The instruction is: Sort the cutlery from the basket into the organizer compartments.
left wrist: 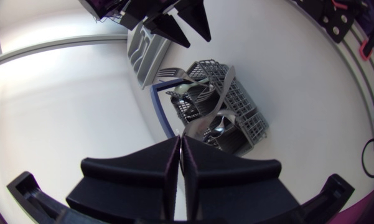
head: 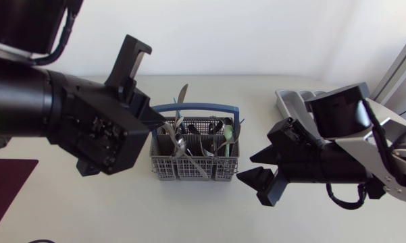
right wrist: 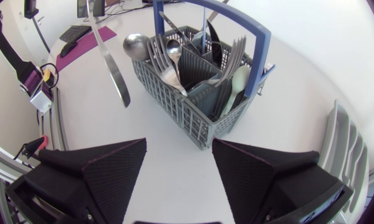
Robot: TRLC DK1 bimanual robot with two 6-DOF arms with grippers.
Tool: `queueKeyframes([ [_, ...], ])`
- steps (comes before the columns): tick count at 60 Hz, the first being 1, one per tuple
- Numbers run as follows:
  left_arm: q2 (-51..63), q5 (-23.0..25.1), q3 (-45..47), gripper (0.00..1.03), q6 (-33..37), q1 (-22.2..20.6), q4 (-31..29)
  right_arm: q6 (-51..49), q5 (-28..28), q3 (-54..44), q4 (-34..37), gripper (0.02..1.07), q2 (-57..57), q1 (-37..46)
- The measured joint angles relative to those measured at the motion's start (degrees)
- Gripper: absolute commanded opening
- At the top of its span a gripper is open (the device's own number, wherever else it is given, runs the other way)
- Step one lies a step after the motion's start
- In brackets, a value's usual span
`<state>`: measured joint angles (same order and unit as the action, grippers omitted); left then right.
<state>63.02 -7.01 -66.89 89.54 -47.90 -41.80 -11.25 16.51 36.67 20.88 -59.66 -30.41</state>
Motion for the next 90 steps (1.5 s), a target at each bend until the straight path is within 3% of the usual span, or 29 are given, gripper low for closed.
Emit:
queueKeyframes([
  [12,4.5,1.9,-10.3,0.03,-7.3,-1.0,-8.8,0.0,-0.8,0.1,1.7,0.81,4.5,-1.0],
  [27,10.6,2.8,-22.8,0.03,-16.2,-1.0,-15.8,-0.6,-11.8,0.4,2.1,0.83,10.3,-9.6],
  [55,28.0,3.4,-34.6,0.03,-43.8,0.2,-22.2,-3.0,-17.9,0.5,1.6,0.83,17.0,-12.8],
  [69,34.2,8.8,-41.2,0.03,-54.7,0.3,-25.9,-5.5,-23.1,0.5,-1.9,0.82,16.7,-16.3],
  [82,38.6,13.2,-46.6,0.03,-59.1,1.3,-30.4,-10.2,-30.2,0.5,-8.8,0.62,13.4,-19.6],
  [90,39.9,14.4,-47.6,0.03,-60.5,1.6,-30.8,-13.3,-33.1,0.5,-12.2,0.57,10.7,-20.5],
])
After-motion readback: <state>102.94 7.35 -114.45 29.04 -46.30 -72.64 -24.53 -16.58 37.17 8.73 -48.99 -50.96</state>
